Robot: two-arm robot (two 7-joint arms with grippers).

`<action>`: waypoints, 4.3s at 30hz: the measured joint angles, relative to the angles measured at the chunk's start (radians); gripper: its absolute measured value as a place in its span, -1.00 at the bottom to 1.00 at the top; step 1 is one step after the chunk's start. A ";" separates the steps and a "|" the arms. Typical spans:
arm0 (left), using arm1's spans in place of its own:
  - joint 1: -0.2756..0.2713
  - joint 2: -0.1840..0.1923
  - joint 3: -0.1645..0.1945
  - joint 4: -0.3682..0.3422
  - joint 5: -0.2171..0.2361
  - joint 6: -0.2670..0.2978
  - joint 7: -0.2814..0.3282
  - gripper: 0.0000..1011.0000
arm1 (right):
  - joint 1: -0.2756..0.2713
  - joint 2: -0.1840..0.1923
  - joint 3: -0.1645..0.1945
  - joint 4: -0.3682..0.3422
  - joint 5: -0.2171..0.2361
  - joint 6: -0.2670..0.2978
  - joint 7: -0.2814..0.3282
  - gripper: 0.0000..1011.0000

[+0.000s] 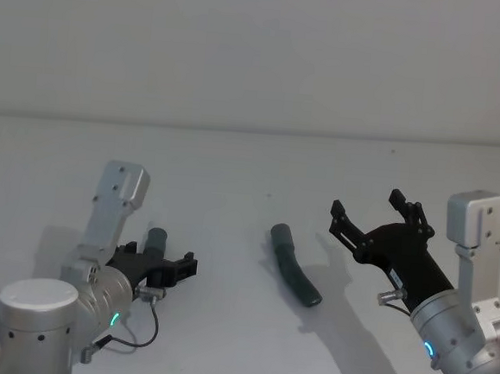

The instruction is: Use both hands to pick up one end of the pipe from the table, align the ends, and insert them.

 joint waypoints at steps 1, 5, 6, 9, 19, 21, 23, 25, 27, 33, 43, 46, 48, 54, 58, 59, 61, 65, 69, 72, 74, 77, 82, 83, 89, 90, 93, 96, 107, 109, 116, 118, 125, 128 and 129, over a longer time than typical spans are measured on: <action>0.000 -0.001 0.000 0.000 0.000 0.001 0.000 0.98 | 0.000 0.000 0.000 0.000 0.000 0.000 0.000 0.98; -0.002 -0.003 -0.001 0.002 0.001 0.004 -0.001 0.94 | 0.000 0.000 0.000 0.000 0.000 0.000 0.000 0.98; -0.002 -0.003 -0.002 0.002 0.002 0.004 -0.001 0.91 | 0.000 0.000 0.000 0.000 0.000 0.000 0.000 0.98; -0.003 -0.004 -0.002 0.004 0.003 0.006 -0.001 0.74 | 0.000 0.000 0.000 0.000 0.000 0.000 0.000 0.98; -0.005 -0.006 -0.003 0.005 0.004 0.009 -0.002 0.16 | 0.000 0.000 0.000 0.000 0.000 0.000 0.000 0.98; -0.005 -0.006 -0.004 0.006 0.004 0.009 -0.002 0.02 | 0.000 0.000 0.000 0.000 0.000 0.000 0.000 0.98; -0.005 -0.006 -0.004 0.006 0.004 0.010 -0.002 -0.13 | 0.000 0.000 0.000 0.000 0.000 0.000 0.000 0.98; -0.005 -0.007 -0.004 0.006 0.005 0.010 -0.002 -0.24 | 0.000 0.000 0.000 0.000 0.000 0.000 0.000 0.98; -0.005 -0.007 -0.004 0.006 0.005 0.010 -0.002 -0.33 | 0.000 0.000 0.000 0.000 0.000 0.000 0.000 0.98; -0.006 -0.007 -0.004 0.007 0.005 0.010 -0.002 -0.35 | 0.000 0.000 0.000 0.000 0.000 0.000 0.000 0.98; -0.006 -0.008 -0.004 0.007 0.005 0.011 -0.002 -0.35 | 0.000 0.000 0.000 0.000 0.000 0.000 0.000 0.98; -0.006 -0.008 -0.004 0.007 0.005 0.011 -0.002 -0.35 | 0.000 0.000 0.000 0.000 0.000 0.000 0.000 0.98; -0.006 -0.008 -0.004 0.007 0.005 0.011 -0.002 -0.35 | 0.000 0.000 0.000 0.000 0.000 0.000 0.000 0.98; -0.006 -0.008 -0.004 0.007 0.005 0.011 -0.002 -0.35 | 0.000 0.000 0.000 0.000 0.000 0.000 0.000 0.98; -0.007 -0.007 -0.003 0.008 0.006 0.010 -0.004 -0.35 | 0.000 0.000 0.000 0.000 0.000 0.000 0.000 0.98; -0.009 -0.006 -0.002 0.009 0.008 0.004 -0.008 -0.35 | 0.000 0.000 0.000 0.000 0.000 0.000 0.000 0.98; -0.012 -0.003 0.002 0.011 0.011 -0.008 -0.015 -0.35 | 0.000 0.000 0.000 0.000 0.000 0.000 0.000 0.98; -0.016 0.004 0.007 0.014 0.018 -0.031 -0.028 -0.35 | 0.000 0.000 0.000 0.000 0.000 0.000 0.000 0.98; -0.023 0.020 0.016 0.018 0.028 -0.077 -0.055 -0.35 | 0.000 0.000 0.000 0.000 0.000 0.000 0.000 0.98; -0.027 0.034 0.021 0.020 0.035 -0.114 -0.078 -0.35 | 0.000 0.000 0.000 0.000 0.000 0.000 0.000 0.98; -0.030 0.046 0.023 0.022 0.040 -0.143 -0.097 -0.35 | 0.000 0.000 0.000 0.000 0.000 0.000 0.000 0.98; -0.033 0.060 0.024 0.024 0.043 -0.179 -0.121 -0.35 | 0.000 0.000 0.000 0.000 0.000 0.000 0.000 0.98; -0.037 0.097 0.023 0.030 0.045 -0.267 -0.188 -0.35 | 0.000 0.000 0.000 0.000 0.000 0.000 0.000 0.98; -0.038 0.110 0.021 0.033 0.045 -0.293 -0.210 -0.35 | 0.000 0.000 0.000 0.000 0.000 0.000 0.000 0.98; -0.043 0.154 0.011 0.045 0.032 -0.381 -0.296 -0.35 | 0.000 0.000 0.000 0.000 0.000 0.000 0.000 0.98; -0.044 0.160 0.010 0.047 0.029 -0.394 -0.309 -0.35 | 0.000 0.000 0.000 0.000 0.000 0.000 0.000 0.98; -0.048 0.186 0.005 0.057 0.014 -0.445 -0.363 -0.35 | 0.000 0.000 0.000 0.000 0.000 0.000 0.000 0.98; -0.054 0.209 0.001 0.068 -0.001 -0.484 -0.418 -0.35 | 0.000 0.000 0.000 0.000 0.000 0.000 0.000 0.98; -0.088 0.288 -0.003 0.116 -0.066 -0.609 -0.617 -0.35 | 0.000 0.000 0.000 0.000 0.000 0.000 0.000 0.98; -0.092 0.296 -0.004 0.120 -0.073 -0.620 -0.636 -0.35 | 0.000 0.000 0.000 0.000 0.000 0.000 0.000 0.98; -0.106 0.322 -0.004 0.137 -0.096 -0.659 -0.703 -0.35 | 0.000 0.000 0.000 0.000 0.000 0.000 0.000 0.98; -0.107 0.326 -0.004 0.139 -0.099 -0.665 -0.712 -0.35 | 0.000 0.000 0.000 0.000 0.000 0.000 0.000 0.98; -0.114 0.338 -0.005 0.148 -0.110 -0.683 -0.744 -0.35 | 0.000 0.000 0.000 0.000 0.000 0.000 0.000 0.98; -0.116 0.341 -0.005 0.150 -0.113 -0.688 -0.753 -0.35 | 0.001 0.000 0.000 0.000 0.000 0.000 0.001 0.98; -0.116 0.342 -0.005 0.150 -0.114 -0.689 -0.754 -0.35 | 0.001 0.000 0.000 0.000 0.000 0.000 0.001 0.98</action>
